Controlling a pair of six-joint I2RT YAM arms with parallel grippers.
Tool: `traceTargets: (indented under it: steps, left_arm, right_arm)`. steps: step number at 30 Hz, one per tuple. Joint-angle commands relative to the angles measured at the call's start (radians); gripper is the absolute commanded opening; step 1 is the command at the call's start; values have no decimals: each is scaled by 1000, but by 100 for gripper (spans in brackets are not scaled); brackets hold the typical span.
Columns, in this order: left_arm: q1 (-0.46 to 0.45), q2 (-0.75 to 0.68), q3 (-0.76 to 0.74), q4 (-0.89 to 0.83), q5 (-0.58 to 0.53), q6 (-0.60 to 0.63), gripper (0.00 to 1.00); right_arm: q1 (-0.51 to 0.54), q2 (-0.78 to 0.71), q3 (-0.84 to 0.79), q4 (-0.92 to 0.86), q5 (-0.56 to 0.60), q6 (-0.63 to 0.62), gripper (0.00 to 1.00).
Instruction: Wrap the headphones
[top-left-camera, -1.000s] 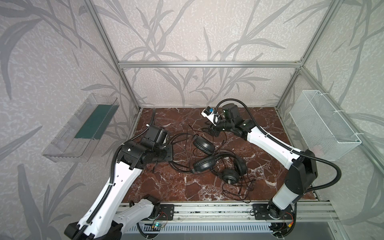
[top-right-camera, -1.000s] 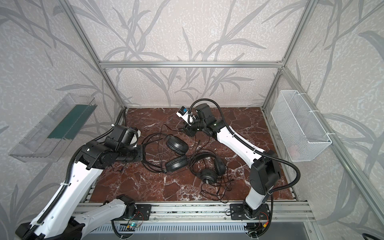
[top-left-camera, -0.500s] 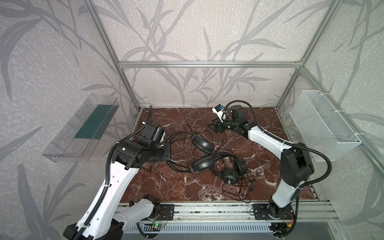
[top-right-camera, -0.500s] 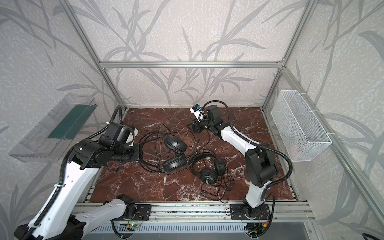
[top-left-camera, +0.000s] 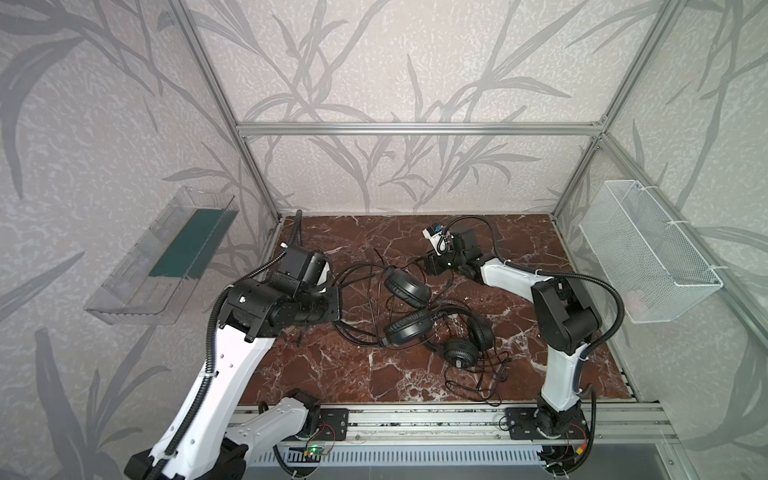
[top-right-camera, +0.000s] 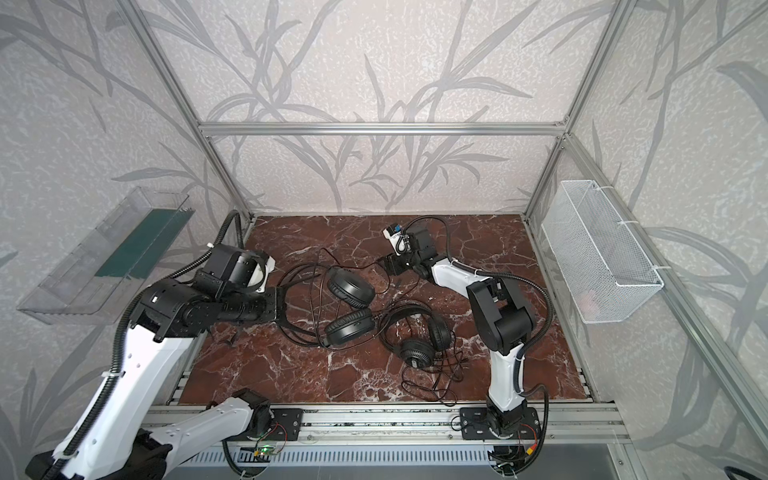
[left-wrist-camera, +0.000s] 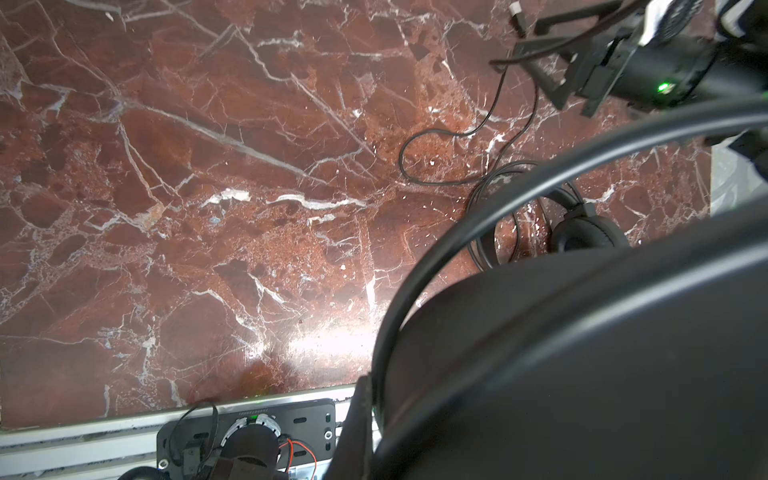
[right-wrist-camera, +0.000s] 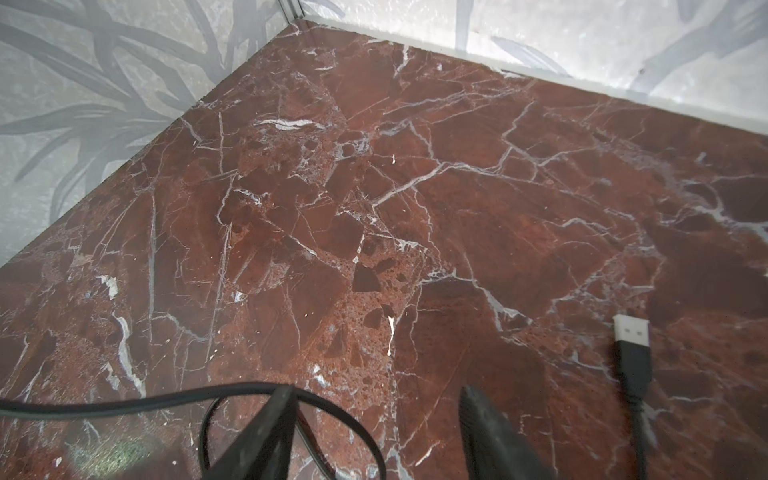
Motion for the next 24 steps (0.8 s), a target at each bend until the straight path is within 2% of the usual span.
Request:
traceTargets:
  steps: [1,8,13,18,24]
  left_arm:
    - [5,-1,51,26,33,-25,0]
    - [5,-6,52,38,25,-30,0]
    - [6,-5,45,40,21,-26,0]
    - [5,1,35,62,40,-25,0]
    - [5,10,27,80,55,-30,0]
  right_arm:
    - [9,17,-9,42,-12,15,63]
    - [18,46,-17,57,-32,35,63]
    - [20,-22,-103,129,-73,51,63]
    - [27,-98,-200,188,-65,49,62]
    - [38,-43,-172,138,-1,-14,61]
